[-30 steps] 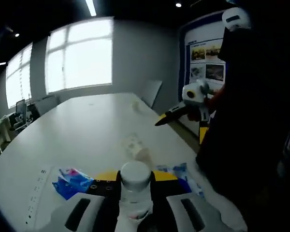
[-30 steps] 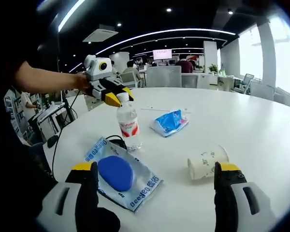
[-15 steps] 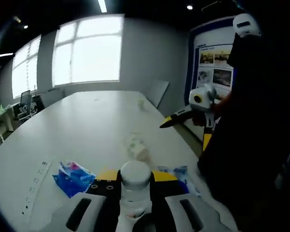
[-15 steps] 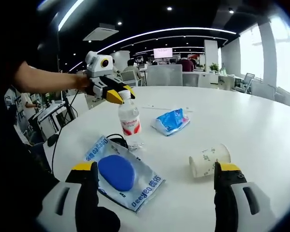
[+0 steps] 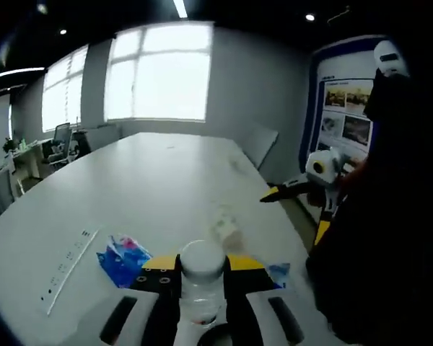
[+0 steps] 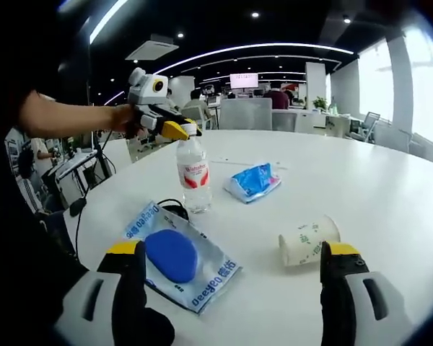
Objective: Arrange the tabletop items into an orderly group along one side of the table until the central work area is clear of visible clutter.
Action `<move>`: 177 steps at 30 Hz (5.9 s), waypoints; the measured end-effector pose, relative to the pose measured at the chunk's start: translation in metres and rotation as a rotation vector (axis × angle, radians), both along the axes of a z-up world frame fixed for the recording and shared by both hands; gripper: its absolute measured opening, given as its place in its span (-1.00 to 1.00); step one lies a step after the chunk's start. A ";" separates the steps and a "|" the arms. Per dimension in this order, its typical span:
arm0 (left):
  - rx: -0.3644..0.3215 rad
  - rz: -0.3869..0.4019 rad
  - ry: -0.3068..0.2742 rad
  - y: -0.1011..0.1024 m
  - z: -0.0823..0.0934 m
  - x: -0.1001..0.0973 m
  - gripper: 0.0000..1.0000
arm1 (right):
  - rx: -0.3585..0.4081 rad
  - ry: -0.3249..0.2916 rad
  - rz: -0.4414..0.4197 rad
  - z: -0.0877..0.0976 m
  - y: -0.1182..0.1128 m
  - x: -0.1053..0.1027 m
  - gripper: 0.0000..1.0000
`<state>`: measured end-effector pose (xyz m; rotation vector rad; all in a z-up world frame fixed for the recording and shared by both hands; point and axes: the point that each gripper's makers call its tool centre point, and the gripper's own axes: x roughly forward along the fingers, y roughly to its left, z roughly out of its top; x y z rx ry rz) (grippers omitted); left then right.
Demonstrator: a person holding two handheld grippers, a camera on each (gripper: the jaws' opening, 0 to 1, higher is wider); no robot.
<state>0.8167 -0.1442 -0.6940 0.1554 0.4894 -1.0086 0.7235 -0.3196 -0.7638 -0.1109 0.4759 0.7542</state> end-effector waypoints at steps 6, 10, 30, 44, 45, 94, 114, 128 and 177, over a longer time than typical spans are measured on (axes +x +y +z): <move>0.033 0.151 -0.004 0.022 0.009 0.012 -0.62 | 0.017 -0.001 0.009 0.001 0.002 0.000 0.94; 0.067 0.313 -0.013 0.049 0.010 0.025 -0.62 | 0.026 0.002 0.022 0.001 0.005 0.001 0.94; 0.152 0.920 -0.020 0.156 0.002 0.050 -0.62 | 0.041 0.017 0.060 -0.007 0.002 0.011 0.91; 0.188 1.058 0.006 0.157 -0.033 0.046 -0.61 | 0.040 0.036 0.058 -0.017 -0.010 0.015 0.90; 0.192 1.052 -0.028 0.157 -0.031 0.051 -0.60 | 0.044 0.039 0.057 -0.017 -0.010 0.014 0.90; 0.105 0.453 -0.081 0.141 -0.028 0.054 -0.28 | 0.009 0.025 0.040 -0.002 0.007 0.008 0.91; 0.086 0.380 -0.104 0.135 -0.032 0.050 -0.55 | -0.009 0.032 0.020 -0.007 0.017 0.007 0.90; 0.105 0.609 -0.015 0.157 -0.033 0.058 -0.58 | -0.003 0.028 0.018 -0.007 0.009 0.007 0.89; 0.183 1.263 0.045 0.178 -0.027 0.045 -0.54 | 0.054 0.036 0.073 -0.010 -0.015 0.012 0.87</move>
